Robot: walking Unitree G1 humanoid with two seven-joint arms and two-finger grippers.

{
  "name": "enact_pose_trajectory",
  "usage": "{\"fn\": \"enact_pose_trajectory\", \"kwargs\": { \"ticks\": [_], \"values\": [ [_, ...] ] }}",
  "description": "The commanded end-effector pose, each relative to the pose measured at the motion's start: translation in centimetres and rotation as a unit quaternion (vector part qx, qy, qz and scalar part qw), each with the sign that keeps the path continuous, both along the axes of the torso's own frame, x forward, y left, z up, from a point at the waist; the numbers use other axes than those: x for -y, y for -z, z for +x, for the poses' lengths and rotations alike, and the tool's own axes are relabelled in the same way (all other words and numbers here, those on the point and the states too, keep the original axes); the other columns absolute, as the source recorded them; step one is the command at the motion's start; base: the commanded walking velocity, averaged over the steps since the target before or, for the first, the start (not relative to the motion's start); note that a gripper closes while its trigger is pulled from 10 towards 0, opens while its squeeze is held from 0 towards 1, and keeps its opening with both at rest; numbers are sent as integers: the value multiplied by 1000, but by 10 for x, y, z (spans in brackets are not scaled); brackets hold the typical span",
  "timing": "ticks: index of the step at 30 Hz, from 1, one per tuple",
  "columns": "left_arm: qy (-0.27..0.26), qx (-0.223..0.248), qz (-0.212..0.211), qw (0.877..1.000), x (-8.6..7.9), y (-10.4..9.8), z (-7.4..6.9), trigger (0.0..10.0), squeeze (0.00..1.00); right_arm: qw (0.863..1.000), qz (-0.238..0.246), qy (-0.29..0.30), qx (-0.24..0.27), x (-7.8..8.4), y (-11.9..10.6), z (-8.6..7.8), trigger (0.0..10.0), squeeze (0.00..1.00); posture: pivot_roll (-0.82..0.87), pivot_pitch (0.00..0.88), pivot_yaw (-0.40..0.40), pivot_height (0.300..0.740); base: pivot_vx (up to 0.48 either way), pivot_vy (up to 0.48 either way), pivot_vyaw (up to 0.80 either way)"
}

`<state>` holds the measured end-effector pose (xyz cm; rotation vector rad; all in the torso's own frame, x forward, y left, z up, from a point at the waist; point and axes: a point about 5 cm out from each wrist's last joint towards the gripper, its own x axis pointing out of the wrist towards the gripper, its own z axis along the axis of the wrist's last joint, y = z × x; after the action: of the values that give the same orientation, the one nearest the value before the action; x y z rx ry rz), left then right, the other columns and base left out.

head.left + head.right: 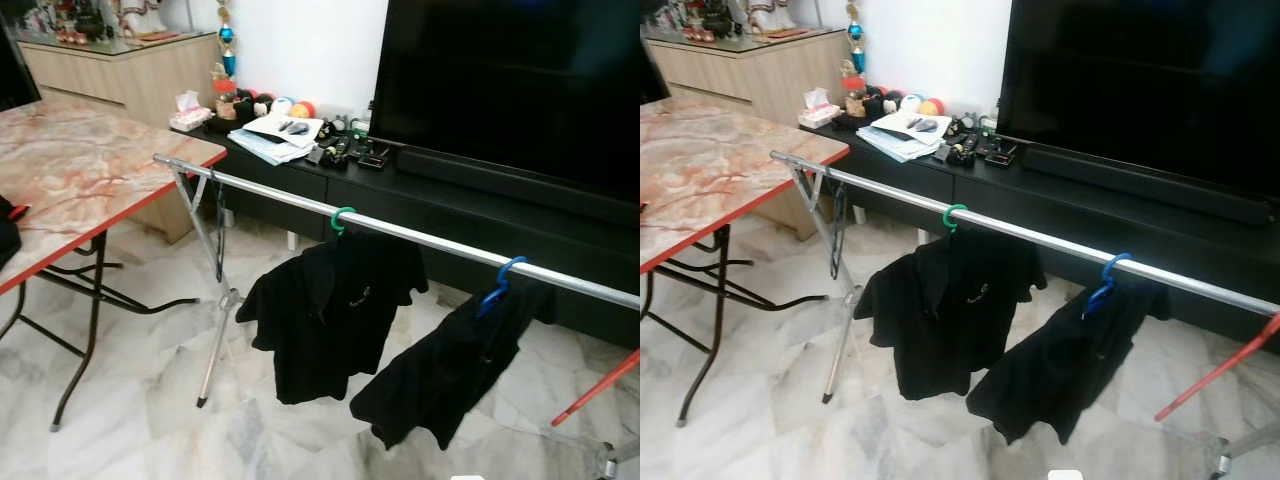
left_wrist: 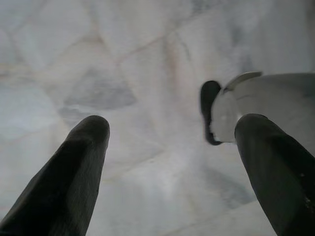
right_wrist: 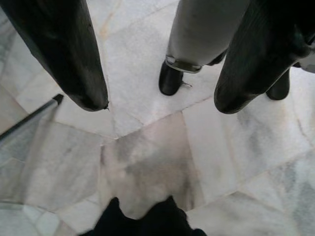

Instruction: Hang hanger

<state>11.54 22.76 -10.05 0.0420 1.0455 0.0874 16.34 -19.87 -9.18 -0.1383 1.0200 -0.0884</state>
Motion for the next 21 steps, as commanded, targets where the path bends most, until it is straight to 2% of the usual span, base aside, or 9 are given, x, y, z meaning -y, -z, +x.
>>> {"fn": "enact_pose_trajectory", "kwargs": {
  "ticks": [1,4,8,12,21],
  "values": [
    [-24,-1,-22,999,3,0,2,10000,0,1000,-2,5,1,3,0,0,10000,0,97,0,-8,740,0,0,0],
    [-41,0,-40,998,6,1,5,10000,0,1000,-1,6,1,2,0,0,10000,0,95,0,-7,740,0,0,0],
    [-39,3,-41,998,7,0,7,10000,0,1000,-1,6,0,2,0,0,10000,0,95,0,-7,740,0,0,0],
    [-66,20,-53,996,8,-2,14,10000,0,1000,-2,6,1,4,-1,0,10000,0,94,0,-10,740,0,0,0],
    [-66,20,-47,997,9,-3,19,10000,0,1000,-2,5,2,5,-1,0,10000,0,93,0,-12,740,0,0,0]
  ]
}}
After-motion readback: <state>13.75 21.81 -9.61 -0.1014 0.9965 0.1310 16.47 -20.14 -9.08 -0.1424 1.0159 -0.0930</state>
